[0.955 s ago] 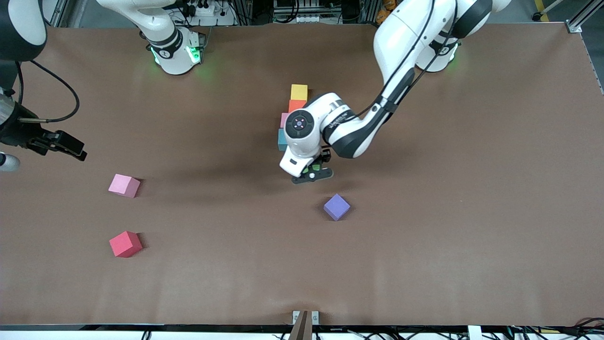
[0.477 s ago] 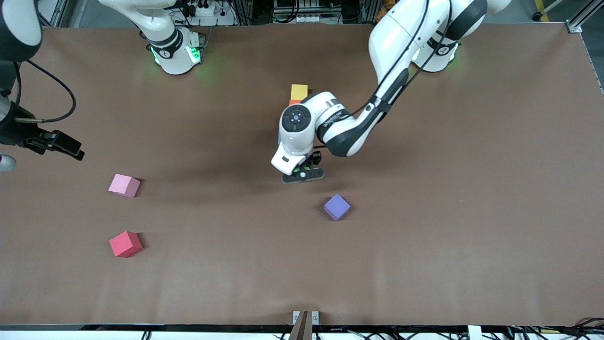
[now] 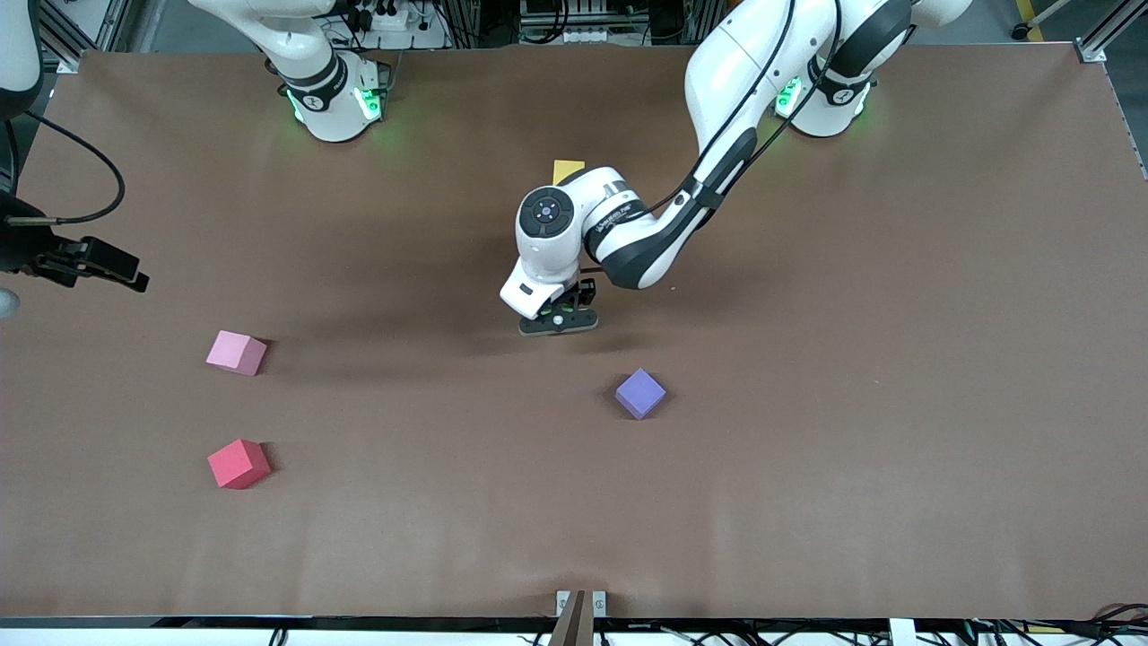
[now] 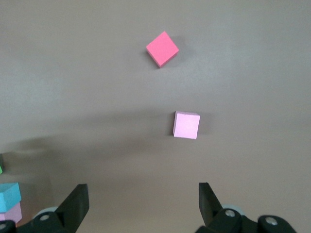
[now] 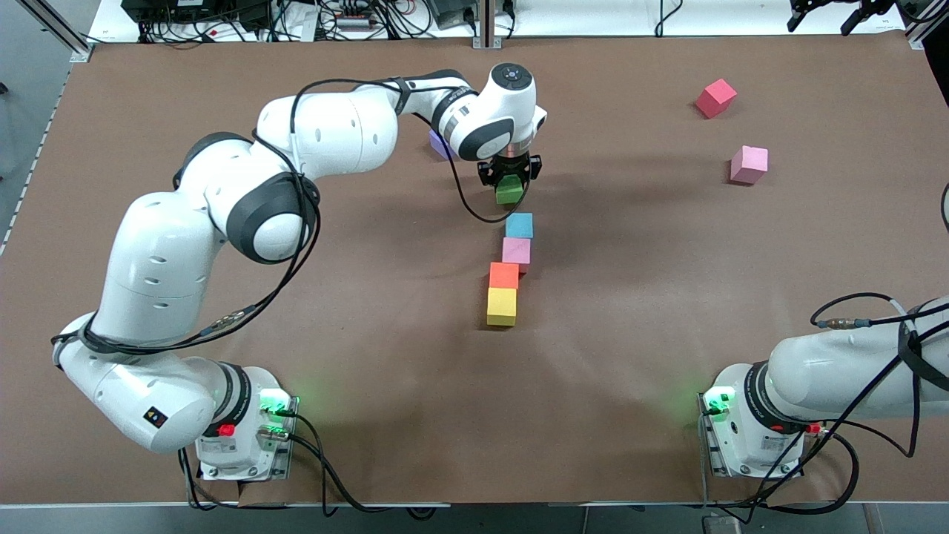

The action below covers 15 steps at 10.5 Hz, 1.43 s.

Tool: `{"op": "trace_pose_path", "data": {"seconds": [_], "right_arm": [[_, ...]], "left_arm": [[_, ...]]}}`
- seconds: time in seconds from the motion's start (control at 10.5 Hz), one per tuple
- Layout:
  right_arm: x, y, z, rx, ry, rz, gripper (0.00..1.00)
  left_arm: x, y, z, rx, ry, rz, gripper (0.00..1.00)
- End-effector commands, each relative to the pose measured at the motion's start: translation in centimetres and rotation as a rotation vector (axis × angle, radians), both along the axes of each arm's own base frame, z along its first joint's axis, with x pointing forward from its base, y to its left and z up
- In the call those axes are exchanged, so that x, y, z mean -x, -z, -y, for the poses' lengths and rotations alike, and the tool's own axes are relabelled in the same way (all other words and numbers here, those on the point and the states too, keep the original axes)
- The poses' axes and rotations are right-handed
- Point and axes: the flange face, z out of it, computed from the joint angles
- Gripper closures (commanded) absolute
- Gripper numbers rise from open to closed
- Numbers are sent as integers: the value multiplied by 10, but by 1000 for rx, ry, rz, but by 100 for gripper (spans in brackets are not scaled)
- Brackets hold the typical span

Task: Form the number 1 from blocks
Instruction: 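Lower the green cube beside the cyan cube with the left gripper and release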

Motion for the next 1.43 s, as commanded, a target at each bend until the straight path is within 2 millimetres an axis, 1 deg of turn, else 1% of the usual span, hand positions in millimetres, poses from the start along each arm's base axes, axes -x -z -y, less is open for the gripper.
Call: {"op": "trace_pose_path", "data": {"seconds": [0.0,0.1,0.19,0.29,0.48,0.67,0.76,0.86,0.95,1.05,1.15,1.34], "right_arm": [[6,2,-1,-17,29,-20,0],[7,4,-8,-14,74,-37,0],[6,5,-11,-12,76,-37,0],[4,6,-14,-7,70,-37,0],[7,2,-16,-10,69,-44,0],[8,-4,-29,-7,49,-39,0],[8,-5,-28,-4,49,-38,0],[8,-6,-26,-2,45,-36,0],[10,-5,-21,-3,46,-52,0],[13,-2,-19,-12,49,-85,0],[15,-2,-24,-12,42,-104,0],[18,-3,-25,-14,40,-118,0]], "left_arm": [[8,3,12,8,-17,-4,100],[9,6,11,4,-17,-7,100],[14,8,13,1,-11,-10,100],[14,9,13,-1,-10,-10,100],[15,11,12,-5,-1,-11,100],[20,14,14,-11,10,-13,100],[21,14,15,-11,12,-13,100],[22,13,16,-9,13,-13,83],[24,13,16,-11,11,-16,46],[28,13,18,-14,22,-13,12],[30,15,18,-21,24,-16,0],[37,16,22,-25,29,-21,0]]}}
